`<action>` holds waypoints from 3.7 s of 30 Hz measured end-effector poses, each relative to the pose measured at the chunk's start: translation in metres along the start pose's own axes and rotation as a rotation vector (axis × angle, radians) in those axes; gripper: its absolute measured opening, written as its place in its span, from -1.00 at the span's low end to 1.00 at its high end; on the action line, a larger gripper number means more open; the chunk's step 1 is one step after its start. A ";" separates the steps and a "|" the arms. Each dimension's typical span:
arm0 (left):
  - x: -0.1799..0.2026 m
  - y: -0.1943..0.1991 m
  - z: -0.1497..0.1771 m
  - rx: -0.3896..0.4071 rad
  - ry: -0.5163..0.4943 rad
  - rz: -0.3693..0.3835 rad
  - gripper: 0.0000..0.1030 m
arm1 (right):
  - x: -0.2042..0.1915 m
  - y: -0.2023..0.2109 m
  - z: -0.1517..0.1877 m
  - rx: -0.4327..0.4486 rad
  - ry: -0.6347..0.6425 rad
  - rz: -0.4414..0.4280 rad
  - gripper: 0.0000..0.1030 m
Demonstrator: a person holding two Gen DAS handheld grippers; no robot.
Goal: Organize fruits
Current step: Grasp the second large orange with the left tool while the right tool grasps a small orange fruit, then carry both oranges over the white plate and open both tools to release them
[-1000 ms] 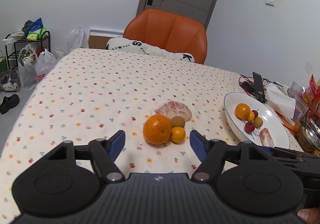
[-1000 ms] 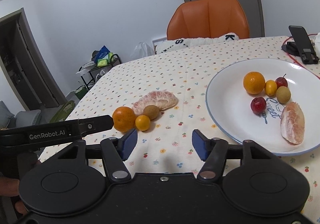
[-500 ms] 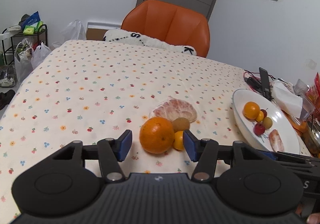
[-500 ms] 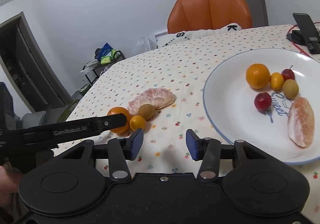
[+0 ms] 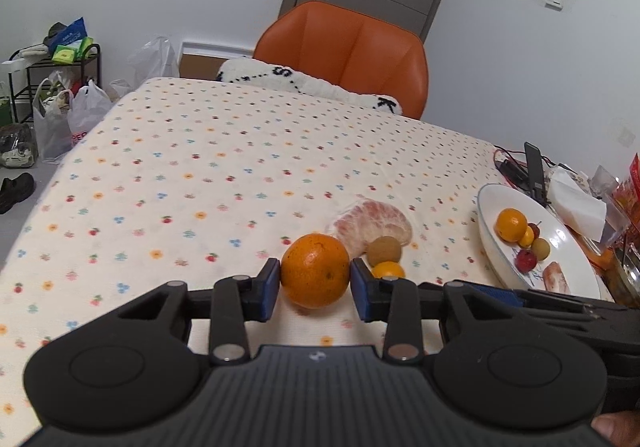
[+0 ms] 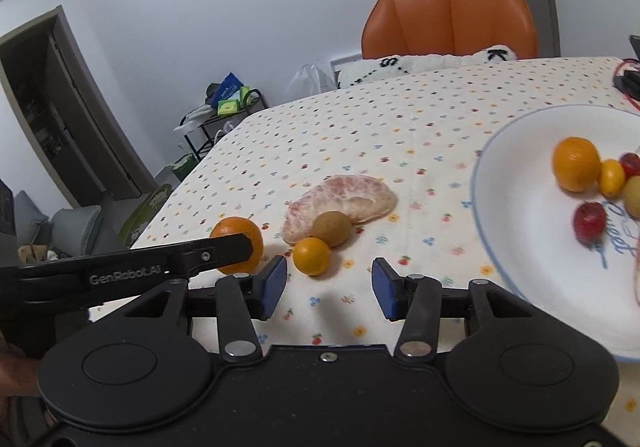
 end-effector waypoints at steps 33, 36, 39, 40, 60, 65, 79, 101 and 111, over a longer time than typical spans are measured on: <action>0.005 0.016 -0.007 0.002 -0.044 0.016 -0.82 | -0.008 0.006 -0.008 0.022 0.046 -0.022 -0.59; 0.010 0.015 -0.008 -0.009 -0.041 0.030 -0.95 | -0.004 0.013 -0.010 0.033 0.045 -0.015 -0.59; 0.012 0.012 -0.002 -0.036 -0.032 0.026 -0.95 | 0.000 0.019 -0.008 0.033 0.039 -0.005 -0.59; 0.012 0.012 0.000 -0.047 -0.028 0.026 -0.94 | 0.002 0.021 -0.007 0.032 0.036 -0.003 -0.59; 0.022 -0.008 0.003 -0.045 -0.050 0.025 0.20 | 0.025 0.045 -0.022 0.098 0.020 0.057 -0.59; 0.025 -0.013 0.010 -0.064 -0.059 0.023 -0.23 | 0.036 0.054 -0.026 0.123 0.008 0.086 -0.59; 0.070 -0.005 0.004 -0.035 -0.097 0.115 -0.23 | 0.072 0.081 -0.026 0.162 -0.036 0.180 -0.59; 0.144 -0.018 0.003 -0.026 -0.155 0.251 -0.23 | 0.120 0.124 -0.020 0.202 -0.093 0.301 -0.41; 0.171 -0.024 -0.001 -0.008 -0.184 0.286 -0.19 | 0.124 0.133 -0.021 0.213 -0.104 0.309 -0.41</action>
Point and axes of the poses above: each gripper's, at about its wrist camera, not at the fingertips, and y roughly against the way its jaws point, x to its right, z to its underside, the point moved 3 cm from there along -y, roughly the way its jaws point, and after that the axes turned 14 degrees about x, right-handed, at the moved point
